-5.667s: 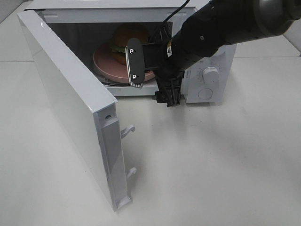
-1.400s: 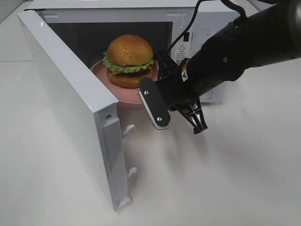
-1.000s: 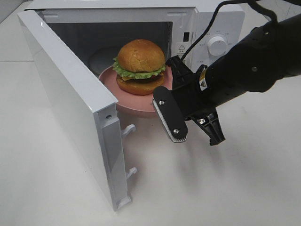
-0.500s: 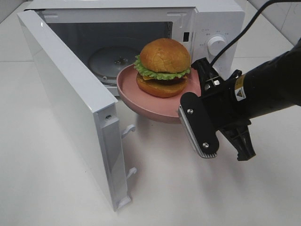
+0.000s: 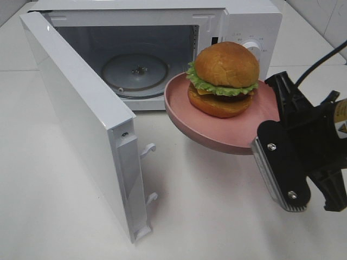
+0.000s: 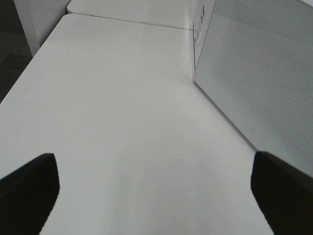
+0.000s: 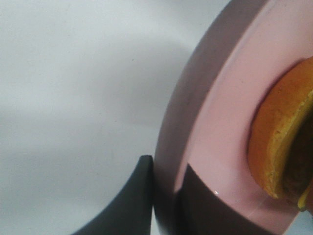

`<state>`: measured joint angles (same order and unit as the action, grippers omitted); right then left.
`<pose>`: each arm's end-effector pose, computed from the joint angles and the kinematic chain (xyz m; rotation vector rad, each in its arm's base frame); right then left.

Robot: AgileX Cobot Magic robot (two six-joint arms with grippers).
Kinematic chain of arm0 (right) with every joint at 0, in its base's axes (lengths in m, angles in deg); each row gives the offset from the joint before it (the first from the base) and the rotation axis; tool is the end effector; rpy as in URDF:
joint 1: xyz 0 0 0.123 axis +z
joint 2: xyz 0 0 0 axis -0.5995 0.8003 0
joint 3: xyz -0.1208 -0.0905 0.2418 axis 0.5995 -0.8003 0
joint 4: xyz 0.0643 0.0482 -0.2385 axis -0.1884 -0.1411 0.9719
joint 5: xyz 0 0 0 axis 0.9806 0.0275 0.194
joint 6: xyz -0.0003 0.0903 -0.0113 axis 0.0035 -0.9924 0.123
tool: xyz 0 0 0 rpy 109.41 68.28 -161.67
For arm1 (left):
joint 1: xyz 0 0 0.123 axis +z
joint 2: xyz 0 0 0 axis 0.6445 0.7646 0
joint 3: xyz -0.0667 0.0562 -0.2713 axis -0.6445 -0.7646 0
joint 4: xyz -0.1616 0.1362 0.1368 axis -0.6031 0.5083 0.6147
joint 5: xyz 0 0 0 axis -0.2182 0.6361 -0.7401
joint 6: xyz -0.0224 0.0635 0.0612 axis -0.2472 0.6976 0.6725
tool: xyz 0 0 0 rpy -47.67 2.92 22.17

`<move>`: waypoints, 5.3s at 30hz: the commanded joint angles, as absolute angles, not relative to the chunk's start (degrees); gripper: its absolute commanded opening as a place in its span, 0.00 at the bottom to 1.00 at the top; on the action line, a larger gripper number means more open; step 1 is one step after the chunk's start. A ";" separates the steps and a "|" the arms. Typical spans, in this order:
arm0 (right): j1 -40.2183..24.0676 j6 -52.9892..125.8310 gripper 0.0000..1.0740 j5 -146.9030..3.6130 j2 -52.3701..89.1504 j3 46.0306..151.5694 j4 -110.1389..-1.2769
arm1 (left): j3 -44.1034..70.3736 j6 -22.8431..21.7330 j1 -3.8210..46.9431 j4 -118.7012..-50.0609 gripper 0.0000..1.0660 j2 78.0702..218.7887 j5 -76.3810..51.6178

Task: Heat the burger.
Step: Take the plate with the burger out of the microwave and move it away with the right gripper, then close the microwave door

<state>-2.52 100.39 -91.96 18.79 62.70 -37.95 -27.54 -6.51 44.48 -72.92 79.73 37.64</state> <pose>0.1846 0.1163 0.2163 -2.1250 1.2818 -0.5020 -0.0073 -0.0050 0.2813 -0.1120 2.0264 -0.0416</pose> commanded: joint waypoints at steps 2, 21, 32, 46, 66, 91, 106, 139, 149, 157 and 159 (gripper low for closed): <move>-2.63 98.21 0.00 -92.07 14.38 61.39 -35.88 | -27.49 -6.86 44.65 -72.81 0.94 79.27 37.75; -2.63 72.43 0.00 -112.30 1.55 58.23 -26.03 | -27.49 -6.86 44.65 -72.81 0.94 79.27 37.75; -2.63 56.45 0.00 -119.63 1.55 58.23 -18.06 | -27.49 -6.86 44.65 -72.81 0.94 79.27 37.75; -2.63 39.66 0.00 -128.51 4.01 58.23 -12.28 | -27.49 -6.86 44.65 -72.81 0.94 79.27 37.75; -2.80 5.11 0.00 -130.29 21.08 58.35 -5.80 | -27.49 -6.86 44.65 -72.81 0.94 79.27 37.75; -9.39 -17.24 0.01 -124.84 43.14 58.52 -1.79 | -27.49 -6.86 44.65 -72.81 0.94 79.27 37.75; -15.47 -17.58 0.03 -116.82 45.38 59.67 -2.48 | -27.49 -6.86 44.65 -72.81 0.94 79.27 37.75; -15.29 -15.12 0.49 -115.16 29.39 59.61 -10.44 | -27.49 -6.86 44.65 -72.81 0.94 79.27 37.75; -15.29 2.07 0.69 -111.84 13.29 59.61 -30.04 | -27.49 -6.86 44.65 -72.81 0.94 79.27 37.75; -15.29 14.33 0.71 -112.24 9.85 59.61 -43.68 | -27.49 -6.86 44.65 -72.81 0.94 79.27 37.75; -15.29 15.19 0.71 -112.98 9.85 59.61 -45.34 | -27.49 -6.86 44.65 -72.81 0.94 79.27 37.75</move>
